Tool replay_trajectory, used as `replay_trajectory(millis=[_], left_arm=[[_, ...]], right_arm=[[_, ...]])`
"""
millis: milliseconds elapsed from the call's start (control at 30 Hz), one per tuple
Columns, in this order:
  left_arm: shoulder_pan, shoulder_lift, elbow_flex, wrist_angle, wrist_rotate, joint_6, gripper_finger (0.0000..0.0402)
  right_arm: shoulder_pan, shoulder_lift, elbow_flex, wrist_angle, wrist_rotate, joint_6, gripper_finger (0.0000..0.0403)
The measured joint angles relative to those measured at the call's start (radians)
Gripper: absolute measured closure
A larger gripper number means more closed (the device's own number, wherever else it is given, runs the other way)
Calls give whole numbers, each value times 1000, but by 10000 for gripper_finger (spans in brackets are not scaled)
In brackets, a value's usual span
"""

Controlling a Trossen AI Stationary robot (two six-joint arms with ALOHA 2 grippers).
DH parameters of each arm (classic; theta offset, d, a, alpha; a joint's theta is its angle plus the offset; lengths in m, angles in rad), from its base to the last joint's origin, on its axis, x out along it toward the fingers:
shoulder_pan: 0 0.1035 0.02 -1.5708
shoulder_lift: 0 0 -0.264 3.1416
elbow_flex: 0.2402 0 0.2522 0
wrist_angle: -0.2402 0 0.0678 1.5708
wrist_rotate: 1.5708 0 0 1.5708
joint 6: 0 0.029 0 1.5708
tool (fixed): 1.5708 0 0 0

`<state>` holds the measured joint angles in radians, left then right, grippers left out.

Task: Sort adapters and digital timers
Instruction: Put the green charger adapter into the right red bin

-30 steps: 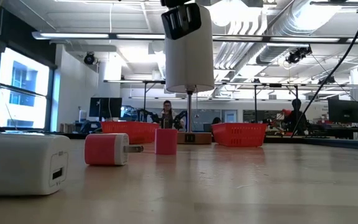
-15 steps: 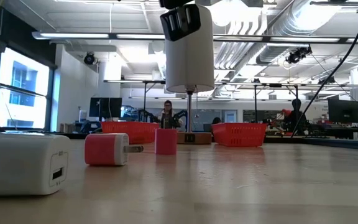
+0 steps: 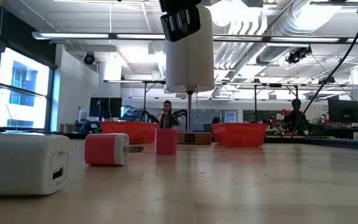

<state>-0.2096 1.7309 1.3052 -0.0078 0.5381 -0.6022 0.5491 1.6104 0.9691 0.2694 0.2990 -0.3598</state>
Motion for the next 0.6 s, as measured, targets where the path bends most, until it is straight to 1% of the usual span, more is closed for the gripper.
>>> replay_trajectory(millis=[67,200,267,367,467,533,600], left_arm=[[0,0,0,1,0,4,212],[0,0,0,-3,-4,2,185],[8,0,0,-7,-13,-15,174],[31,0,0,-19,-21,-17,167],[55,-5,4,-33,-79,-16,166],[68,-3,3,-56,-127,-16,165],[78,-2,3,-67,-197,-18,165]], right_arm=[[0,0,0,-8,0,3,283],[0,0,0,-43,5,72,282],[3,0,1,-83,17,127,281],[12,0,1,-168,55,244,283],[23,2,-6,-263,102,356,283],[29,-9,-2,-307,154,451,280],[36,-19,0,-376,218,551,279]])
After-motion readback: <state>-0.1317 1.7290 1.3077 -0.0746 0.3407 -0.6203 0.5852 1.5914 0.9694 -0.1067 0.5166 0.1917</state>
